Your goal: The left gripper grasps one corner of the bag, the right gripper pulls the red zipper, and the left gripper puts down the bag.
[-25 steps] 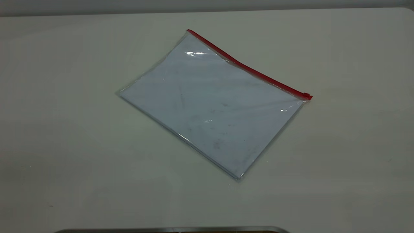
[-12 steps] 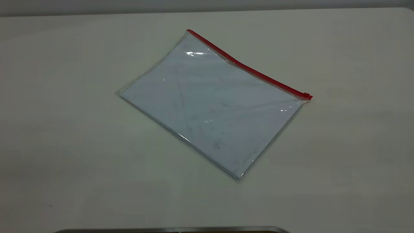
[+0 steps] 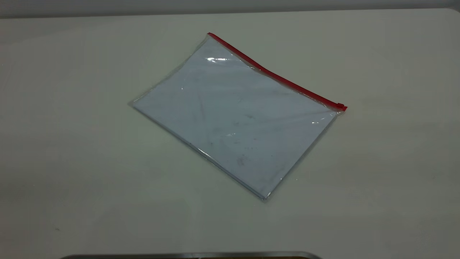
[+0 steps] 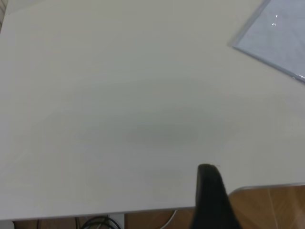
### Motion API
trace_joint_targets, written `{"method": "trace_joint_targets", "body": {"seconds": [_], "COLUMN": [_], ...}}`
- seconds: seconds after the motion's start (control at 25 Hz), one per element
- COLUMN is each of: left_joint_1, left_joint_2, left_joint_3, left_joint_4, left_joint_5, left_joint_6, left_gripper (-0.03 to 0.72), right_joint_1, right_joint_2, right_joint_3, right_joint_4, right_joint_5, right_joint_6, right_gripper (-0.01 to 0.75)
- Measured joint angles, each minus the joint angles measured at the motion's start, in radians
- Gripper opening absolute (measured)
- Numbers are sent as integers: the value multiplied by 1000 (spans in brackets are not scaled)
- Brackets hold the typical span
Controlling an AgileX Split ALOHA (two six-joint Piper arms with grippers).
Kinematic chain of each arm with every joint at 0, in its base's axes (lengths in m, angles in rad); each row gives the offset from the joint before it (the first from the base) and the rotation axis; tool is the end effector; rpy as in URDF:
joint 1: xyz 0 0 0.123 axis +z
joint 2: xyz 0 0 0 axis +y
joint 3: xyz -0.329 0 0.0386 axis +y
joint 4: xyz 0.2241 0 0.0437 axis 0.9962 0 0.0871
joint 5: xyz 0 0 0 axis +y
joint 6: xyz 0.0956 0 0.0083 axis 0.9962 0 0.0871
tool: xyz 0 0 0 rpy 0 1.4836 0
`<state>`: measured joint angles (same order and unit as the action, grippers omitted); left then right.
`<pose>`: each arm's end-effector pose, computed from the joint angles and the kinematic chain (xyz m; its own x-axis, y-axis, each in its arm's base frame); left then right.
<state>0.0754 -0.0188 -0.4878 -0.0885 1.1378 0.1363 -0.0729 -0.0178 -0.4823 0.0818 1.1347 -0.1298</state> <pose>-0.0722 -0.0132 0.2529 -0.5129 0.0601 -0.8563 0.0444 0.9981 0.0435 -0.0715 0.0123 0.2518 -0.5166 -0.0573 -0.8543 -0.0398 0.9983 -0.0429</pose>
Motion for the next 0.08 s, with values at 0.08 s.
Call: {"method": "trace_joint_targets", "body": {"seconds": [0.08], "left_joint_1": [0], "left_joint_2": [0], "left_joint_3": [0], "left_joint_4": [0], "left_joint_5": [0], "left_joint_6": [0], "left_gripper": [546], "right_joint_1": [0], "right_joint_2": [0], "right_joint_3": [0], "right_joint_4": [0], "right_joint_5": [0], "right_joint_6": [1], "right_gripper": [566]}}
